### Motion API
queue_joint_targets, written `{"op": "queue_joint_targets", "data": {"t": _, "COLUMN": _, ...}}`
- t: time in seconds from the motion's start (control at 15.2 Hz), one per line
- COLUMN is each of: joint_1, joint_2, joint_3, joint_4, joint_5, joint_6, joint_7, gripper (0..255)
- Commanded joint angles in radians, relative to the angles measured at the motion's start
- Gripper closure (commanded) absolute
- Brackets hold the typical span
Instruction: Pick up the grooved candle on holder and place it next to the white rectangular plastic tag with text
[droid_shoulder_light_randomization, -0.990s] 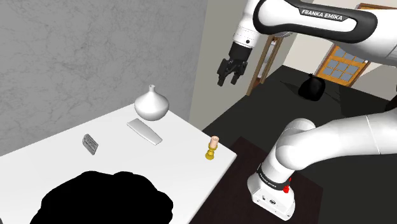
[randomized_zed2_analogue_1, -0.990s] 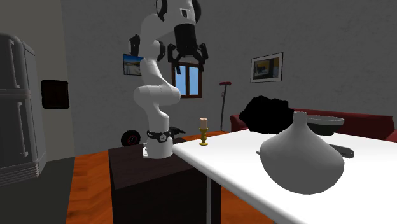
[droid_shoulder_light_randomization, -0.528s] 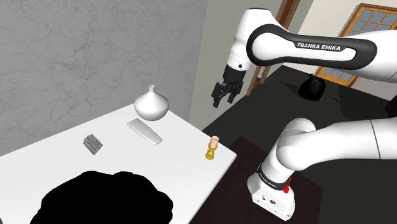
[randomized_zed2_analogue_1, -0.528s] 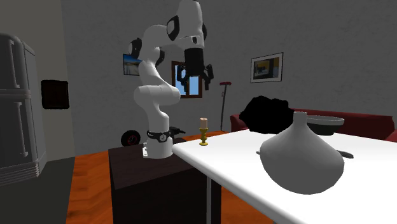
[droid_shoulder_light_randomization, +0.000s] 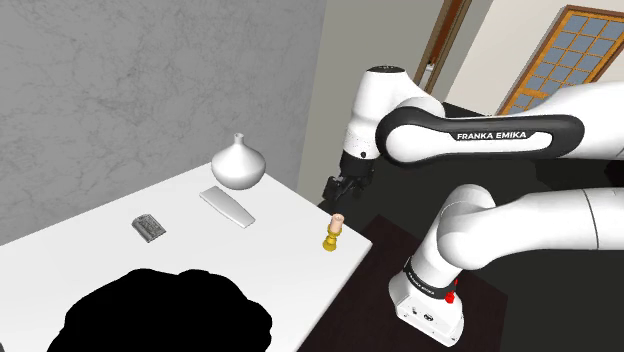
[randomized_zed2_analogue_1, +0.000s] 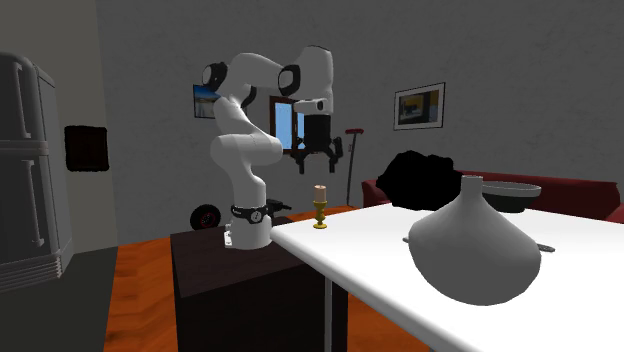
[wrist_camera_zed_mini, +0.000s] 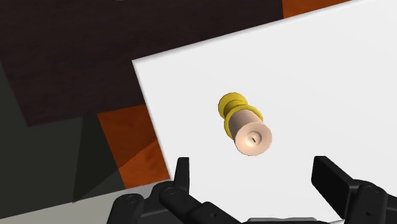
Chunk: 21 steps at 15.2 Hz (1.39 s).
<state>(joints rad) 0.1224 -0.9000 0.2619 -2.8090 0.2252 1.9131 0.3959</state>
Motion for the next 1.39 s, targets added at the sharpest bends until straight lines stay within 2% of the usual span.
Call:
{"op": "queue_joint_targets", "data": {"t": 0.0, "joint_1": 0.024, "joint_2": -0.005, "joint_3": 0.045, "joint_4": -0.045, "joint_5": 0.026, "joint_6": 0.031, "joint_7": 0.041, "gripper": 0}}
{"op": "queue_joint_targets", "data": {"t": 0.13, "joint_1": 0.044, "joint_2": 0.006, "joint_3": 0.081, "joint_4": -0.073, "joint_5": 0.049, "joint_6": 0.062, "joint_7": 0.073, "gripper": 0}}
{"op": "queue_joint_targets", "data": {"t": 0.66, "joint_1": 0.055, "joint_2": 0.063, "joint_3": 0.111, "joint_4": -0.15, "joint_5": 0.081, "joint_6": 0.194, "joint_7": 0.07, "gripper": 0}}
{"op": "queue_joint_targets", "data": {"t": 1.12, "joint_1": 0.055, "joint_2": 0.063, "joint_3": 0.111, "joint_4": -0.15, "joint_5": 0.081, "joint_6": 0.194, "joint_7": 0.07, "gripper": 0}}
{"op": "queue_joint_targets", "data": {"t": 1.19, "joint_1": 0.055, "joint_2": 0.063, "joint_3": 0.111, "joint_4": -0.15, "joint_5": 0.081, "joint_6": 0.194, "joint_7": 0.07, "gripper": 255}}
{"op": "queue_joint_targets", "data": {"t": 1.32, "joint_1": 0.055, "joint_2": 0.063, "joint_3": 0.111, "joint_4": -0.15, "joint_5": 0.081, "joint_6": 0.194, "joint_7": 0.07, "gripper": 255}}
